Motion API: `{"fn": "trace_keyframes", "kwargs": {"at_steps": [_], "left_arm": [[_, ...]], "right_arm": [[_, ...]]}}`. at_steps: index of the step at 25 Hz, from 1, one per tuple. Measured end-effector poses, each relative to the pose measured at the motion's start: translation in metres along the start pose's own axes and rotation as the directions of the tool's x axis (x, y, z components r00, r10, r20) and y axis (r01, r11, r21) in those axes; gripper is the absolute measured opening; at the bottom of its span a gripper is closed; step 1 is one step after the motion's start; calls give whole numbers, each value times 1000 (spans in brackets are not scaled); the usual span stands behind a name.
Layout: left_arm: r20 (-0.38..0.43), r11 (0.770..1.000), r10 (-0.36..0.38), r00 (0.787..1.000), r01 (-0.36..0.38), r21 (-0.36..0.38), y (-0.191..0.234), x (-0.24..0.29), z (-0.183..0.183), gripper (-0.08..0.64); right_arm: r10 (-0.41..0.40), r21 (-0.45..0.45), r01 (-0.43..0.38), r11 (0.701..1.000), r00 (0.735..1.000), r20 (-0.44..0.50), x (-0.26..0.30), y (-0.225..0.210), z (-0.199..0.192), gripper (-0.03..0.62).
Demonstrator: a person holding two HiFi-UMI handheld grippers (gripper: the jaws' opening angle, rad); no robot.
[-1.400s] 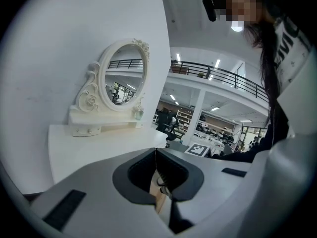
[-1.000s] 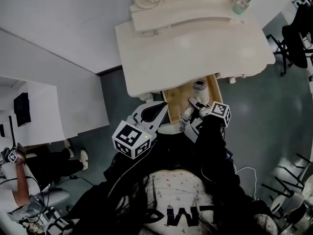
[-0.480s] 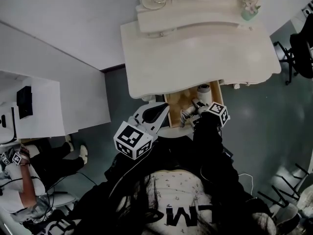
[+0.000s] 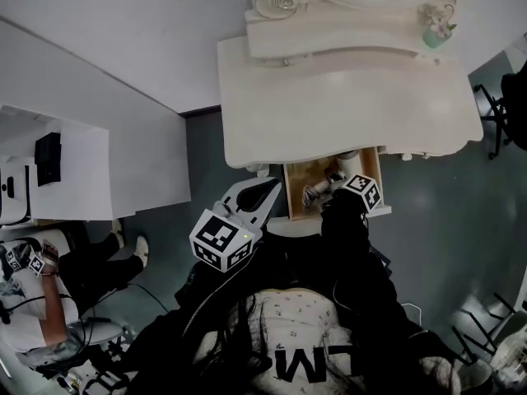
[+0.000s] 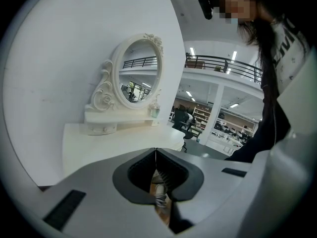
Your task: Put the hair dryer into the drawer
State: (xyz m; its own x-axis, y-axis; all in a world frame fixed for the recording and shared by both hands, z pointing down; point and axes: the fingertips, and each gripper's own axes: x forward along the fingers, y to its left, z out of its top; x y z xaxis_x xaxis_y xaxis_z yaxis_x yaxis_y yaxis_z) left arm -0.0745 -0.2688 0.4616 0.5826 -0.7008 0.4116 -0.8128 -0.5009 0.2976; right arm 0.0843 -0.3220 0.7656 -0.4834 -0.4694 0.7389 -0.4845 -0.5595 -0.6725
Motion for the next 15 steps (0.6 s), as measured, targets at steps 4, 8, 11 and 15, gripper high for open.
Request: {"fn": "trace_keyframes", "kwargs": {"at_steps": [4, 8, 11, 15], "left_arm": [[1, 1000, 23, 1000, -23, -5, 5, -4, 0, 0], [-3, 999, 42, 999, -42, -14, 10, -8, -4, 0], [-4, 998, 57, 998, -57, -23, 14, -12, -5, 0], [-3, 997, 69, 998, -69, -30, 17, -18, -6, 0]], "right_arm": [[-17, -26, 16, 1000, 1000, -18, 12, -2, -8, 227], [-38, -45, 37, 998, 999, -23, 20, -10, -10, 225], [-48, 38, 48, 998, 999, -22, 23, -21, -9, 219], [-47, 74, 49, 996, 999, -17, 24, -26, -8, 221]]}}
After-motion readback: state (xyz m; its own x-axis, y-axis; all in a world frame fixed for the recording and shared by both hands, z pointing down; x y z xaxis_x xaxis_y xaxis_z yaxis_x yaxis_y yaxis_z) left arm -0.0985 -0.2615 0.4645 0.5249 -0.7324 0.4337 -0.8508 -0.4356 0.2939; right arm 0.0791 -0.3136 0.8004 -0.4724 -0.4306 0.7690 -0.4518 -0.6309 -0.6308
